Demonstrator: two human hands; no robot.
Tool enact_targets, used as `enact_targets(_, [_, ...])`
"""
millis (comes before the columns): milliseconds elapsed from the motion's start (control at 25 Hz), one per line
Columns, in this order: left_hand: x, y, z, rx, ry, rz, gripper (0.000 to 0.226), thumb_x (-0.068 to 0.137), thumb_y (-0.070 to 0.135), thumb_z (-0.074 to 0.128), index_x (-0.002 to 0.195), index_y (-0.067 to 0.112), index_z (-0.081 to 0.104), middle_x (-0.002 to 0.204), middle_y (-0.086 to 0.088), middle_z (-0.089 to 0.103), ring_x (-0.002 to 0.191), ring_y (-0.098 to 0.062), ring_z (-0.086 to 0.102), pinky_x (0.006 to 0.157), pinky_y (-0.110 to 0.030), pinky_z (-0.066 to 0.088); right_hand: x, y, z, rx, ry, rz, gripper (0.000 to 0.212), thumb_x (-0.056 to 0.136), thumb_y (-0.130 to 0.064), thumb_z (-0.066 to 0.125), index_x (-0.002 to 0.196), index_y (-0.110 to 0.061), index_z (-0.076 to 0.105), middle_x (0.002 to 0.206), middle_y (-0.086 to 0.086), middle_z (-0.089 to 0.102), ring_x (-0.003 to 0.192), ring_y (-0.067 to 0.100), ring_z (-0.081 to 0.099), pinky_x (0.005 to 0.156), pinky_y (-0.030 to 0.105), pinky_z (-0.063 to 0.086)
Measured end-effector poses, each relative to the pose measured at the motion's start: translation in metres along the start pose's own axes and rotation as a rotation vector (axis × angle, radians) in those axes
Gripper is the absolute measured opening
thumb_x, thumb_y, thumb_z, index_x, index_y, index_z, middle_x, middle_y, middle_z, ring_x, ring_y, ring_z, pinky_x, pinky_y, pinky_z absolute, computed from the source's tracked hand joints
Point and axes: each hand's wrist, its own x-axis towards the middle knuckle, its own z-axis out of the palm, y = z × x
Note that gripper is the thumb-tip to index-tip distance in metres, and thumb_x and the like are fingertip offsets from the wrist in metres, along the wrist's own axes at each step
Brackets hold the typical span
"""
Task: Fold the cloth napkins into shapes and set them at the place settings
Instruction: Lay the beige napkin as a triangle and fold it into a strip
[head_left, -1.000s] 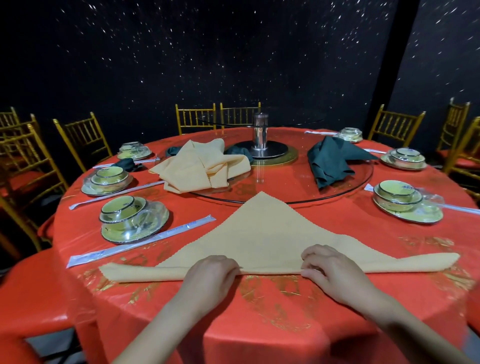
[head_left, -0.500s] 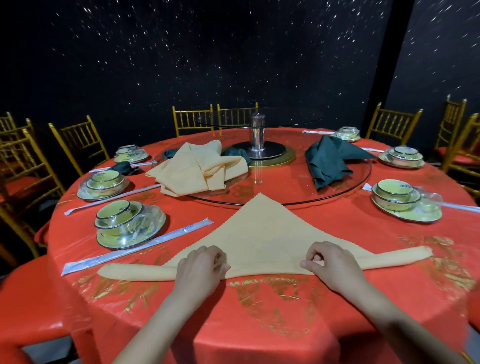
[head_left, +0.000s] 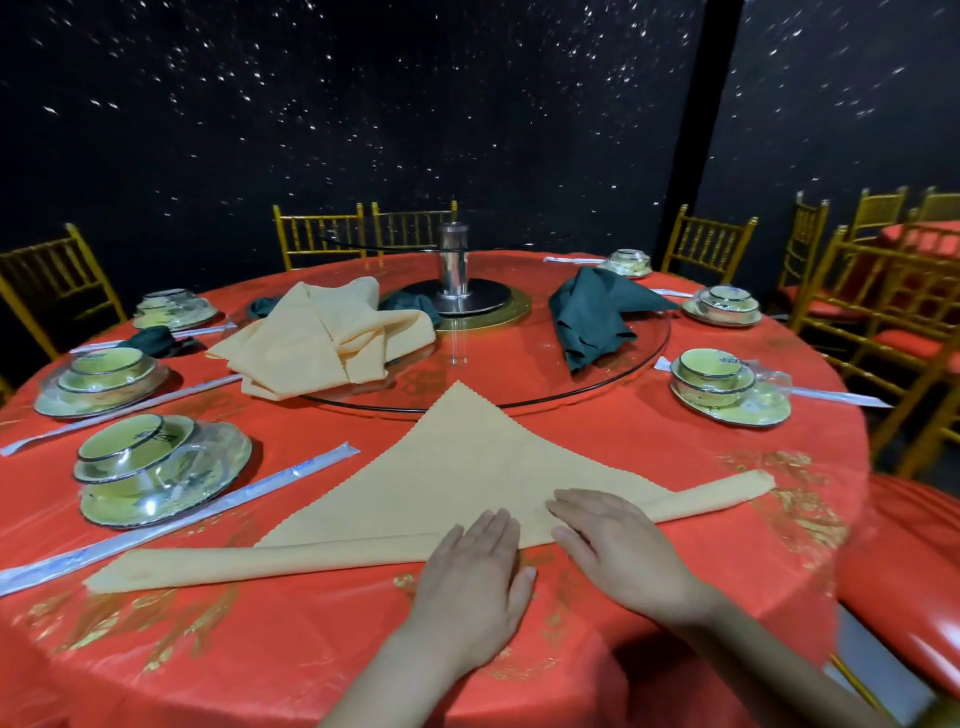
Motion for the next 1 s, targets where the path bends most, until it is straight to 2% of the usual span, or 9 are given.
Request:
enact_targets(40, [0.0, 0.0, 0.001, 0.014, 0.008, -0.002, 0.082, 0.081, 0.058, -0.007, 0.151, 0.019, 0.012, 0.159, 0.003, 0.009, 0.145, -0.01, 0.002, 0.116, -0.03, 0.001, -0.006, 0.004, -0.004, -0.034, -0.082, -0.001, 0.075, 0.087, -0.067, 0.009, 0.137, -0.026, 0.047, 0.145, -0.005, 0.042, 0.136, 0.016, 0.037, 0.112, 0.03, 0.024])
enact_targets(120, [-0.001, 0.003, 0.0, 0.034, 0.007, -0.001, 0.07, 0.092, 0.055, 0.002, 0.151, 0.02, 0.009, 0.159, 0.004, 0.005, 0.145, -0.008, -0.001, 0.117, -0.029, 0.0, -0.016, 0.017, -0.013, -0.044, -0.183, 0.066, 0.106, 0.066, -0.077, -0.024, 0.148, -0.03, 0.024, 0.156, -0.008, 0.017, 0.144, 0.008, 0.011, 0.116, 0.025, 0.005])
enact_targets(240, [-0.001, 0.003, -0.003, 0.028, 0.003, 0.013, 0.09, 0.073, 0.059, -0.015, 0.151, 0.021, 0.007, 0.159, 0.006, 0.004, 0.145, -0.007, -0.002, 0.116, -0.027, -0.002, -0.023, 0.04, -0.022, -0.084, -0.253, 0.18, 0.125, 0.045, -0.078, -0.039, 0.15, -0.031, 0.009, 0.158, -0.007, 0.003, 0.145, 0.006, -0.003, 0.116, 0.024, -0.003])
enact_targets(320, [0.0, 0.002, -0.003, 0.017, -0.004, 0.006, 0.097, 0.066, 0.059, -0.018, 0.152, 0.022, 0.007, 0.159, 0.007, 0.003, 0.145, -0.007, -0.002, 0.115, -0.026, -0.003, -0.027, 0.052, -0.025, -0.121, -0.266, 0.234, 0.121, 0.049, -0.08, -0.035, 0.151, -0.028, 0.006, 0.159, -0.005, 0.0, 0.145, 0.007, -0.004, 0.116, 0.025, -0.003])
enact_targets(440, [0.001, 0.0, -0.002, 0.0, 0.002, 0.016, 0.098, 0.066, 0.061, -0.019, 0.152, 0.022, 0.007, 0.159, 0.007, 0.003, 0.145, -0.006, -0.002, 0.114, -0.025, -0.003, -0.034, 0.07, -0.029, -0.158, -0.246, 0.344, 0.099, 0.072, -0.078, -0.014, 0.151, -0.022, 0.006, 0.158, -0.004, 0.001, 0.145, 0.009, -0.002, 0.117, 0.027, -0.001])
enact_targets(600, [0.001, -0.002, -0.001, 0.021, -0.018, 0.011, 0.114, 0.058, 0.073, -0.035, 0.152, 0.023, 0.005, 0.158, 0.009, 0.001, 0.144, -0.004, -0.004, 0.111, -0.023, -0.007, -0.042, 0.083, -0.033, -0.181, -0.231, 0.454, 0.064, 0.098, -0.052, 0.014, 0.151, -0.018, 0.007, 0.159, -0.002, 0.002, 0.145, 0.008, -0.003, 0.118, 0.029, 0.0])
enact_targets(760, [0.001, -0.002, -0.001, 0.029, -0.021, 0.008, 0.125, 0.047, 0.071, -0.045, 0.151, 0.025, 0.006, 0.158, 0.01, 0.001, 0.144, -0.003, -0.004, 0.109, -0.022, -0.009, -0.049, 0.093, -0.037, -0.188, -0.208, 0.562, 0.067, 0.097, -0.054, 0.015, 0.151, -0.016, 0.005, 0.159, -0.001, 0.0, 0.145, 0.01, -0.004, 0.118, 0.032, 0.0])
enact_targets(840, [0.001, -0.002, -0.001, 0.022, -0.015, 0.014, 0.115, 0.056, 0.074, -0.037, 0.151, 0.025, 0.006, 0.158, 0.01, 0.001, 0.144, -0.003, -0.005, 0.109, -0.022, -0.009, -0.053, 0.1, -0.04, -0.191, -0.211, 0.635, 0.072, 0.095, -0.059, 0.013, 0.151, -0.016, 0.003, 0.159, 0.0, -0.002, 0.145, 0.012, -0.005, 0.118, 0.035, 0.001])
enact_targets(1000, [0.001, 0.001, -0.002, -0.015, -0.016, 0.015, 0.09, 0.073, 0.062, -0.013, 0.151, 0.023, 0.008, 0.158, 0.009, 0.002, 0.144, -0.004, -0.005, 0.114, -0.026, -0.005, -0.049, 0.098, -0.046, -0.24, -0.232, 0.714, 0.077, 0.091, -0.063, 0.005, 0.151, -0.014, 0.003, 0.159, 0.003, -0.002, 0.146, 0.015, -0.004, 0.118, 0.041, -0.001])
